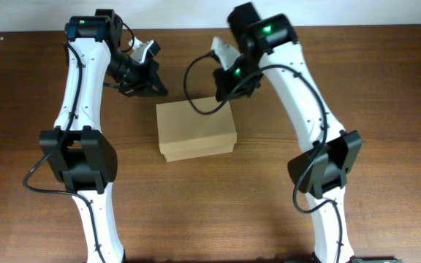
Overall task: Pack container
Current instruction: 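Swing the lid forward and down over the box with both grippers, then press the closed lid down with both grippers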
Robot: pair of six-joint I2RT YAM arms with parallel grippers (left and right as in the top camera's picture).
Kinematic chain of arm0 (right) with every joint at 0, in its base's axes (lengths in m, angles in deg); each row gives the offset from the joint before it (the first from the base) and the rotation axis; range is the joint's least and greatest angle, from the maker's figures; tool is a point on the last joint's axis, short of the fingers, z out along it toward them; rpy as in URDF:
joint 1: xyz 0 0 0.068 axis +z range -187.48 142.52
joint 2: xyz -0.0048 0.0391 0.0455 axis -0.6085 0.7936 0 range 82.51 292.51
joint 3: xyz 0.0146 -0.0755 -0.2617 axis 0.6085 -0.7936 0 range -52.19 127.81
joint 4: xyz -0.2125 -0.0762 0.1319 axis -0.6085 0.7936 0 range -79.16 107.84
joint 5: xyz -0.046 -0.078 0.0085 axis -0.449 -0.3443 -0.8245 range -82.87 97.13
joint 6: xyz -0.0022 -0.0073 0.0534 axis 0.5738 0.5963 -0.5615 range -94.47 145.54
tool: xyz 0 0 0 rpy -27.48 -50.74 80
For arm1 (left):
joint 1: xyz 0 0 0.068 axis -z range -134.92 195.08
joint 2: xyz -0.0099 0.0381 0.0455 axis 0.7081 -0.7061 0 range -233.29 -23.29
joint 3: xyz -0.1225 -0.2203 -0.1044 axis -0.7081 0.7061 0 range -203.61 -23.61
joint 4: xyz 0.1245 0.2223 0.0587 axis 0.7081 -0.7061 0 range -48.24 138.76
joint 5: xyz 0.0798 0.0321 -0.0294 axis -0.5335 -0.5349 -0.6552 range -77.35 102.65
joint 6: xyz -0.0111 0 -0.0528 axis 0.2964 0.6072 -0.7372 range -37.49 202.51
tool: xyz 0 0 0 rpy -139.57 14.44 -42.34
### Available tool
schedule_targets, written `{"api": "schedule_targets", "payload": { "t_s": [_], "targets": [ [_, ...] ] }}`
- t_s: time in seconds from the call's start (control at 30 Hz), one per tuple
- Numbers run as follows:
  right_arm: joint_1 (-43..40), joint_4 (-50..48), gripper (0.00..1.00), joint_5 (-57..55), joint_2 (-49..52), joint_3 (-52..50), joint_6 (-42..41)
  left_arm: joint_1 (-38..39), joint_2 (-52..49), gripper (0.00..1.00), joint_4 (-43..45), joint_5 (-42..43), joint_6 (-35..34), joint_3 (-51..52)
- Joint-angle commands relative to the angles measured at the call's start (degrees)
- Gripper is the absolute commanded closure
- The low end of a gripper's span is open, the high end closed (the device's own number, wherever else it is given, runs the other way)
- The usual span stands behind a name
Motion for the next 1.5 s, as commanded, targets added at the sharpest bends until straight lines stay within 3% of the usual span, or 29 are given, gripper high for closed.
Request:
{"api": "schedule_targets", "payload": {
  "t_s": [0.0, 0.23, 0.57, 0.8, 1.1, 1.47],
  "targets": [
    [2.91, 1.75, 0.96, -9.62, -4.24, 0.87, 0.92, 0.37, 4.33, 0.98, -0.96, -6.69, 3.37, -0.87],
    [8.15, 3.98, 0.96, -20.17, -10.43, 0.87, -1.03, 2.03, 13.84, 0.98, -0.81, -19.54, 3.21, -0.87],
    [9.33, 6.03, 0.96, -23.47, -11.82, -0.17, -0.55, 10.08, 24.37, 0.98, -0.55, -30.84, 2.64, 1.99],
    [8.46, 2.58, 0.96, -24.76, -11.63, -5.35, 0.15, 11.58, 24.65, 0.98, 4.37, -30.77, 1.88, 13.03],
    [7.02, -5.29, 0.96, -22.34, -11.63, -20.33, 1.53, 11.58, 24.65, 0.98, 15.72, -30.27, 1.14, 31.06],
    [6.99, -13.51, 0.96, -19.17, -11.56, -33.62, 1.81, 11.61, 24.65, 0.98, 24.15, -29.29, 0.07, 45.88]
  ]
}}
